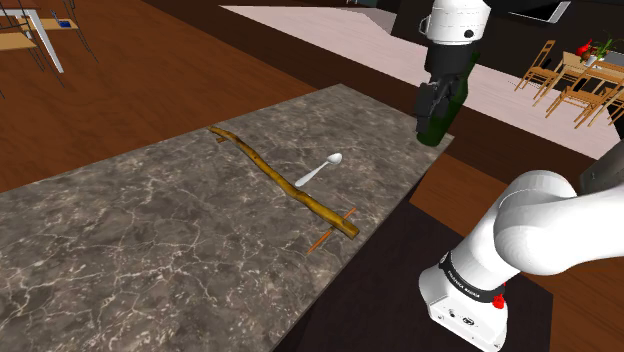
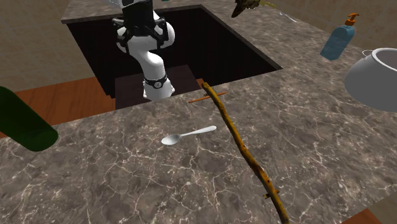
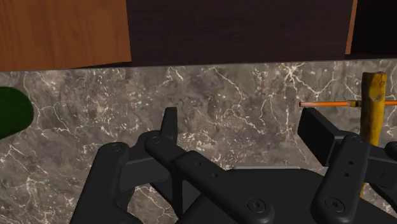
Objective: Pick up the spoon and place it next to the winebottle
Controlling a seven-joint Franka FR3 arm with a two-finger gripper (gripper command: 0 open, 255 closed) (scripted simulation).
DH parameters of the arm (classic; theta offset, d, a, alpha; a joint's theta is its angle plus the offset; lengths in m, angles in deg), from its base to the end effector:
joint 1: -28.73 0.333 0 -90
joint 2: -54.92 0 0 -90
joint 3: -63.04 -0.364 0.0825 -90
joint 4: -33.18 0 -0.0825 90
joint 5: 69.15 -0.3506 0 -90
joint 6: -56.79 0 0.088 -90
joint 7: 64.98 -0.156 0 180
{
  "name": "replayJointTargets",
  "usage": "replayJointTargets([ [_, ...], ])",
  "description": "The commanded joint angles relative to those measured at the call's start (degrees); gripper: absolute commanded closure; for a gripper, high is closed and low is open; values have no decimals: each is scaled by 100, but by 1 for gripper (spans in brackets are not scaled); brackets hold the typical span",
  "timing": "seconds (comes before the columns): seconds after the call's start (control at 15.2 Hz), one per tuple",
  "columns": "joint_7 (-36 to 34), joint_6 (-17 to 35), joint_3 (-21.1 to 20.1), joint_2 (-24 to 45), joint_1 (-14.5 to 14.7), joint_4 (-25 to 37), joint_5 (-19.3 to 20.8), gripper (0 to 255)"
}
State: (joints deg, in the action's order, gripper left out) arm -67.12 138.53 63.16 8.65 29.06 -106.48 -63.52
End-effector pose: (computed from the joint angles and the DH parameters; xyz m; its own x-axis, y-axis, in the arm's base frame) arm 0.2037 -0.0158 0.5361 0.9792 -0.0467 -0.1975 -0.0265 -0.9942 0.1039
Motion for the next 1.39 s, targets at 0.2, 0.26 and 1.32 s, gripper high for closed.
replayJointTargets([
  [0.2, 21, 632, 97, 447, 7, -139, -47, 0],
  [0.26, 31, 841, 127, 611, 10, -169, -65, 0],
  [1.32, 489, 3642, 495, 3845, 163, 471, -683, 0],
])
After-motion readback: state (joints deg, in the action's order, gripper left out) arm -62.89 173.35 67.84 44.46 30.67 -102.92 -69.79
